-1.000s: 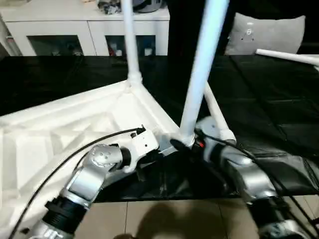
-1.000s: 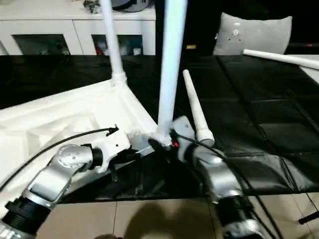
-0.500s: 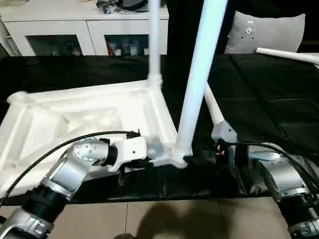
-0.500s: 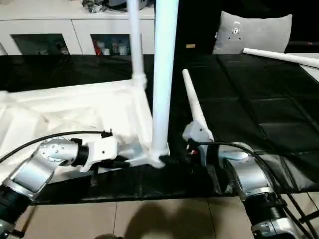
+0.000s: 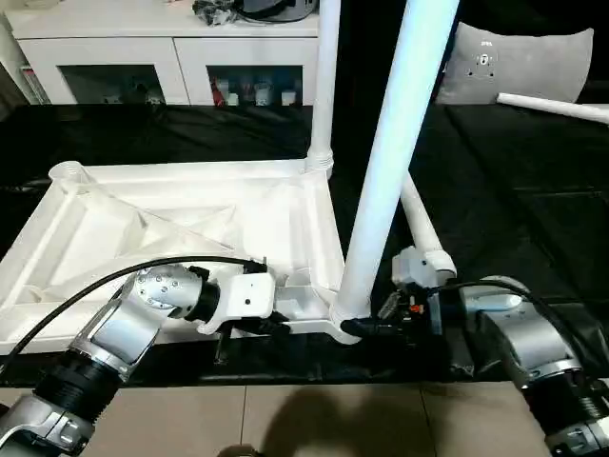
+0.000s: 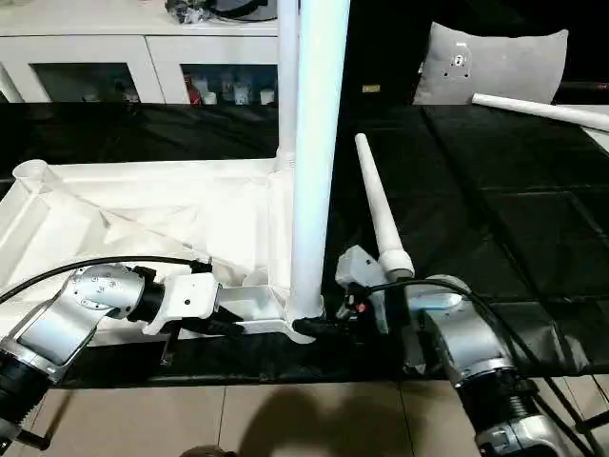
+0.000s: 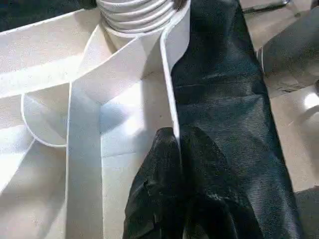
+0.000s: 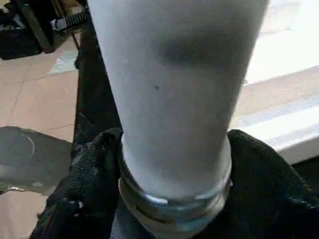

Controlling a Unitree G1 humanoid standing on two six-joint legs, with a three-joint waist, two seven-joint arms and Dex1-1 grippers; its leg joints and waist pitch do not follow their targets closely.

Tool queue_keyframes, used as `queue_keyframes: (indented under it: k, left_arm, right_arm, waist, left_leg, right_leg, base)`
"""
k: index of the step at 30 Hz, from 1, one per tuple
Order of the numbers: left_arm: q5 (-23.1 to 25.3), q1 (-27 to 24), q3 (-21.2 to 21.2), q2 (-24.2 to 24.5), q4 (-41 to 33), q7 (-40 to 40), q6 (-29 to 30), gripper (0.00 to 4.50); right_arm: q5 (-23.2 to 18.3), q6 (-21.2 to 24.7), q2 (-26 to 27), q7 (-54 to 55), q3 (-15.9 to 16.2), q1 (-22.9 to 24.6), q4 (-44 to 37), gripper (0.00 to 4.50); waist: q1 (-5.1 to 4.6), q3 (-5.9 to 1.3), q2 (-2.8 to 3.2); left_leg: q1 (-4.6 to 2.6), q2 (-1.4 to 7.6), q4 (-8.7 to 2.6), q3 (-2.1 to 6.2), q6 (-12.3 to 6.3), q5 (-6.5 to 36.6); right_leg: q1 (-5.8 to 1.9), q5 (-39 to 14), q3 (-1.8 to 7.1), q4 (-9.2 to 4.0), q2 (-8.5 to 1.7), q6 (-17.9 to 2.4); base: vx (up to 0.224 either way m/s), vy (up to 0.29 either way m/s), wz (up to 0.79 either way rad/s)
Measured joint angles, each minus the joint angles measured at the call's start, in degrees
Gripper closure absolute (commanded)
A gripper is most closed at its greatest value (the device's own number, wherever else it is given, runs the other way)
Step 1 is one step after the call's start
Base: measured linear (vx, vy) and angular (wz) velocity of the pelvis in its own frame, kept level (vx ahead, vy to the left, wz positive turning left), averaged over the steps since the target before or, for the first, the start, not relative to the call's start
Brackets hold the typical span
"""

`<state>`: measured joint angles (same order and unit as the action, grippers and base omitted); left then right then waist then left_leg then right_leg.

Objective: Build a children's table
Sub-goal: Rotate leg to tighten

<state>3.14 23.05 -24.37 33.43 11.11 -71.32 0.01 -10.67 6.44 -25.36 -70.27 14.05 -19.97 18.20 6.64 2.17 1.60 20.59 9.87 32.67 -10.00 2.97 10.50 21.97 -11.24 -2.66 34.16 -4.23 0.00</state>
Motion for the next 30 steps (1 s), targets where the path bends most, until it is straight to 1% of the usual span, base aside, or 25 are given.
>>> queue_keyframes:
  k: [3,7,9,11,12,13,15,16,17,19,20,21,22,24,25,26,27,28,30]
  left_arm:
    - [0.0,0.0,0.0,0.1,0.0,-0.2,-0.1,4.5]
    - [-0.4,-0.4,0.1,0.1,0.0,-0.2,-0.1,4.5]
    - [-1.0,-1.1,0.9,0.0,0.0,-0.2,0.1,4.5]
    - [-1.9,-2.3,2.1,-0.2,-0.2,-0.1,0.9,4.5]
    - [-2.3,-3.1,2.8,-0.5,-1.0,0.6,2.1,4.5]
    - [-2.5,-4.1,3.8,-0.7,-1.8,1.8,4.0,4.5]
    - [-2.3,-5.7,5.9,-2.2,-3.1,6.0,8.5,4.5]
    - [-2.2,-5.7,6.1,-2.6,-3.3,6.9,9.4,4.5]
    - [-1.8,-6.1,6.3,-3.6,-4.1,9.4,11.8,4.5]
    - [-0.8,-6.8,6.7,-5.7,-5.7,13.4,15.1,4.5]
    - [0.2,-6.8,7.1,-7.3,-6.0,15.8,16.6,4.5]
    - [1.0,-6.8,7.3,-8.5,-6.3,17.6,17.8,4.5]
    - [1.8,-6.8,7.3,-9.8,-6.6,19.5,19.0,4.5]
    - [2.9,-6.7,7.3,-11.6,-6.9,22.0,20.3,4.5]
    - [3.3,-6.7,7.3,-12.1,-7.0,23.0,20.7,4.5]
    - [3.4,-6.7,7.3,-12.4,-7.1,23.5,21.0,4.5]
    - [3.4,-6.7,7.3,-12.8,-7.1,24.0,21.2,4.5]
    - [3.4,-6.5,7.0,-13.7,-7.1,24.3,21.4,4.5]
    - [3.4,-6.4,5.8,-15.0,-7.5,24.6,21.3,4.5]
  right_arm:
    - [0.0,-0.1,0.0,-0.1,0.1,0.0,0.0,1.69]
    - [-0.2,-0.2,0.1,-0.1,0.0,0.4,-0.1,1.75]
    - [-0.2,-0.2,0.5,0.6,-0.1,1.1,-0.8,1.75]
    - [-0.2,0.8,1.7,2.4,-0.3,2.1,-2.0,1.76]
    - [-0.1,1.6,2.7,4.0,-0.3,2.4,-2.6,1.76]
    - [0.4,2.6,3.9,6.4,-0.5,2.7,-2.9,1.76]
    - [1.9,4.7,7.4,13.4,-1.8,3.0,-3.2,1.77]
    - [2.3,5.1,8.2,15.3,-2.2,3.0,-3.1,1.77]
    - [2.9,6.0,10.3,19.5,-2.8,2.7,-2.3,1.77]
    - [4.1,7.2,13.9,26.4,-3.9,1.4,-0.3,1.77]
    - [4.8,7.8,16.5,30.6,-4.9,0.3,1.3,1.77]
    - [5.7,8.4,18.4,34.4,-5.2,-1.0,2.6,1.77]
    - [6.5,9.0,19.7,38.0,-5.2,-2.4,4.1,1.77]
    - [7.1,9.2,20.8,41.8,-5.2,-3.5,5.5,1.77]
    - [7.3,9.2,21.1,43.0,-5.2,-3.7,5.7,1.43]
    - [7.4,9.2,21.3,43.5,-5.3,-3.7,5.7,1.22]
    - [7.4,9.2,21.5,43.8,-5.7,-3.7,5.7,1.08]
    - [7.4,9.3,21.6,44.3,-6.2,-3.6,5.8,1.05]
    - [7.8,9.1,21.7,45.1,-7.2,-3.3,5.6,0.86]
  waist:
    - [-0.03,0.0,0.0]
    - [-0.04,-0.02,0.01]
    - [-0.14,-0.04,0.04]
    - [-0.3,-0.09,0.1]
    - [-0.56,-0.13,0.16]
    - [-1.02,-0.14,0.17]
    - [-1.99,-0.11,0.12]
    - [-2.21,-0.11,0.12]
    - [-2.79,-0.09,0.1]
    - [-3.81,-0.06,0.05]
    - [-4.3,-0.03,0.0]
    - [-4.74,-0.03,-0.02]
    - [-4.92,0.0,-0.11]
    - [-4.81,-0.05,-0.24]
    - [-4.72,-0.05,-0.3]
    - [-4.62,-0.06,-0.3]
    - [-4.58,-0.05,-0.29]
    - [-4.43,-0.04,-0.32]
    - [-3.44,0.0,-0.33]
  left_leg:
    - [-0.01,0.0,0.01,0.0,0.0,0.0]
    - [-0.03,0.0,0.0,0.0,0.0,0.0]
    - [-0.04,0.0,-0.01,-0.01,0.0,0.0]
    - [-0.09,0.01,-0.03,-0.01,0.0,0.0]
    - [-0.14,0.01,-0.05,-0.03,0.0,0.0]
    - [-0.22,0.01,-0.05,-0.04,0.0,0.0]
    - [-0.44,0.0,0.03,-0.06,0.03,0.0]
    - [-0.52,0.0,0.05,-0.07,0.05,0.0]
    - [-0.56,0.0,0.07,-0.06,0.06,0.0]
    - [-0.55,-0.01,0.08,-0.06,0.08,0.0]
    - [-0.55,-0.01,0.11,-0.05,0.08,0.0]
    - [-0.56,-0.02,0.13,-0.01,0.09,0.0]
    - [-0.55,-0.03,0.13,0.06,0.09,0.0]
    - [-0.64,-0.02,0.14,0.18,0.09,0.0]
    - [-0.59,-0.02,0.13,0.18,0.09,0.0]
    - [-0.58,-0.03,0.13,0.17,0.09,0.0]
    - [-0.57,-0.04,0.13,0.16,0.09,0.0]
    - [-0.5,-0.05,0.14,0.14,0.08,0.0]
    - [-0.37,-0.05,0.15,0.02,0.08,0.0]
  right_leg:
    - [0.0,0.0,0.0,0.02,0.0,0.0]
    - [-0.01,0.0,0.01,0.02,0.0,0.0]
    - [-0.01,0.0,0.0,0.01,0.0,0.0]
    - [-0.02,0.0,0.0,0.03,0.01,0.0]
    - [-0.02,0.0,0.02,0.04,0.01,0.0]
    - [-0.08,0.0,0.04,0.1,0.01,0.0]
    - [-0.14,0.0,0.14,0.33,0.02,0.0]
    - [-0.14,-0.1,0.13,0.34,0.01,0.1]
    - [-0.13,-0.2,0.11,0.32,-0.01,0.3]
    - [-0.14,-0.2,0.09,0.25,-0.04,0.3]
    - [-0.09,-0.2,0.08,0.25,-0.04,0.3]
    - [-0.03,-0.2,0.04,0.22,-0.04,0.3]
    - [-0.01,-0.2,-0.02,0.15,-0.05,0.3]
    - [0.01,-0.2,-0.13,0.01,-0.04,0.3]
    - [0.04,-0.2,-0.12,-0.01,-0.04,0.3]
    - [0.03,-0.2,-0.1,-0.01,-0.04,0.3]
    - [0.02,-0.2,-0.08,-0.02,-0.04,0.3]
    - [0.02,-0.2,-0.05,-0.05,-0.05,0.3]
    - [0.02,-0.1,0.08,-0.06,-0.06,0.2]
  base:
    - [0.0,0.0,0.0]
    - [0.0,0.0,0.0]
    - [0.0,0.0,0.0]
    - [0.0,0.0,0.0]
    - [0.0,0.0,0.0]
    - [0.0,0.0,0.0]
    - [0.0,0.0,0.0]
    - [0.0,0.0,0.0]
    - [0.0,0.0,0.0]
    - [-0.025,0.004,-0.05]
    - [0.0,0.0,0.0]
    - [0.0,0.0,0.0]
    - [0.0,0.0,0.0]
    - [0.0,0.0,0.0]
    - [0.0,0.0,0.0]
    - [0.0,0.0,0.0]
    - [0.0,0.0,0.0]
    - [0.0,0.0,0.0]
    - [0.0,0.0,0.0]
